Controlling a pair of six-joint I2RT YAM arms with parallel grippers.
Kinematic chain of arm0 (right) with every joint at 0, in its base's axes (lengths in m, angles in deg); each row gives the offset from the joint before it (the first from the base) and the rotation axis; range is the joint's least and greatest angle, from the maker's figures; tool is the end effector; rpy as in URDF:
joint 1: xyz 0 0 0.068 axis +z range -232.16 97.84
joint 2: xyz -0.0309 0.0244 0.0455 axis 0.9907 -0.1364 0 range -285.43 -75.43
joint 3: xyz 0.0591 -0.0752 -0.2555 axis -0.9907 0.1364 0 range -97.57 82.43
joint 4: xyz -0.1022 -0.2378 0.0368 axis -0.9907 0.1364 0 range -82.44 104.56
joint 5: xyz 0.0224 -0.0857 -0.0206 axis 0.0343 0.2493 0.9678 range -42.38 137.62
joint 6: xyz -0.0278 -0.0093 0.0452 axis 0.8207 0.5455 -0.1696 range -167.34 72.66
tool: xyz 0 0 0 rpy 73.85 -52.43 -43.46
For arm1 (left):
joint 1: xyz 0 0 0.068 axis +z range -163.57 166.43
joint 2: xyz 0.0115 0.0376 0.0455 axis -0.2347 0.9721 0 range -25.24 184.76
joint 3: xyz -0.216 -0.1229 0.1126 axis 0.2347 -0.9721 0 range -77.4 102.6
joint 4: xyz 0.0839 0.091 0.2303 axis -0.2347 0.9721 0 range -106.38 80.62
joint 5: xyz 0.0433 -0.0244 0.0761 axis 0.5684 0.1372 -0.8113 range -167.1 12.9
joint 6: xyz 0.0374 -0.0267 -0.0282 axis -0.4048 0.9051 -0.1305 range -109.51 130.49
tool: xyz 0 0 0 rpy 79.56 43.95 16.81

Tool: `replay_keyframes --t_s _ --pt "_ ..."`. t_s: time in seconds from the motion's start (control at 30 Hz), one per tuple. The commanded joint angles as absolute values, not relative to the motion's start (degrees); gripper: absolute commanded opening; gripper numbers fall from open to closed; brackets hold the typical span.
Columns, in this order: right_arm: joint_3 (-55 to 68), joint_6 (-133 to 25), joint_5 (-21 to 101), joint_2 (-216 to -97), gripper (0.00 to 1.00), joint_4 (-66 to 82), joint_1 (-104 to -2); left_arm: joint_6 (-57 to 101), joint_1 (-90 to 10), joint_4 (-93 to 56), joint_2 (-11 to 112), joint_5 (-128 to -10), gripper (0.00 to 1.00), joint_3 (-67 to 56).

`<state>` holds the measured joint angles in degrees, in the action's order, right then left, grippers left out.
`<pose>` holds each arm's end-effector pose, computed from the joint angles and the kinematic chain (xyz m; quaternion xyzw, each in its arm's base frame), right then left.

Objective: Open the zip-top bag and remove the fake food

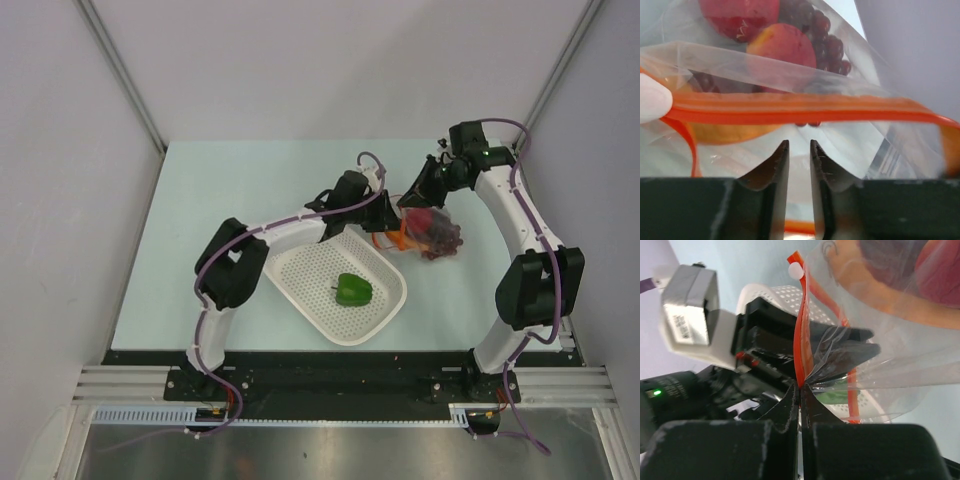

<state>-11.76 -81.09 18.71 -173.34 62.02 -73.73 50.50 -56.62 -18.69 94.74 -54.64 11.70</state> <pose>0.3537 0.0699 0.3296 0.1374 0.9236 0.3195 0.1613 0.3465 -0.3424 0.2168 0.1217 0.8403 -0.4575 0.2640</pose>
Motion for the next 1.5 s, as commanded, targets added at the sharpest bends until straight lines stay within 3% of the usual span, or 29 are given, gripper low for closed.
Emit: replay_keyframes --t_s 0.0,0.23,0.47,0.67,0.77,0.87,1.0,1.37,1.4,1.47 --pt "-12.3 -85.2 12.5 -171.7 0.00 60.1 -74.1 57.6 -56.9 -27.1 97.0 -56.9 0.31 15.9" --pt "-11.1 -87.4 12.7 -170.3 0.00 58.8 -73.8 59.3 -57.9 -25.4 103.6 -59.8 0.62 23.3" --pt "-10.3 -90.1 12.9 -169.5 0.00 56.8 -73.0 58.2 -57.9 -24.8 105.6 -63.8 0.80 23.4" --pt "-7.7 -91.5 13.6 -168.2 0.00 55.3 -72.2 62.2 -58.2 -29.1 108.0 -62.2 0.77 23.0" --pt "-7.7 -91.6 13.9 -168.2 0.00 55.1 -72.1 64.0 -58.7 -33.3 107.8 -61.6 0.62 20.7" --pt "-7.4 -91.5 14.3 -168.0 0.00 55.1 -72.0 64.1 -59.3 -33.4 108.0 -62.2 0.64 20.5" --pt "-7.0 -91.7 14.4 -168.2 0.00 55.0 -71.5 64.0 -60.4 -32.5 107.9 -64.4 0.78 19.5" --pt "-6.7 -93.0 13.8 -168.5 0.00 54.5 -71.0 66.4 -61.6 -32.6 109.5 -66.5 0.78 18.8" --pt "-6.8 -93.1 13.6 -168.6 0.00 54.3 -71.0 66.4 -61.6 -32.4 109.4 -66.4 0.76 18.8" --pt "-6.9 -92.8 14.0 -168.5 0.00 54.3 -71.0 66.2 -61.5 -33.1 109.3 -66.0 0.58 18.2"
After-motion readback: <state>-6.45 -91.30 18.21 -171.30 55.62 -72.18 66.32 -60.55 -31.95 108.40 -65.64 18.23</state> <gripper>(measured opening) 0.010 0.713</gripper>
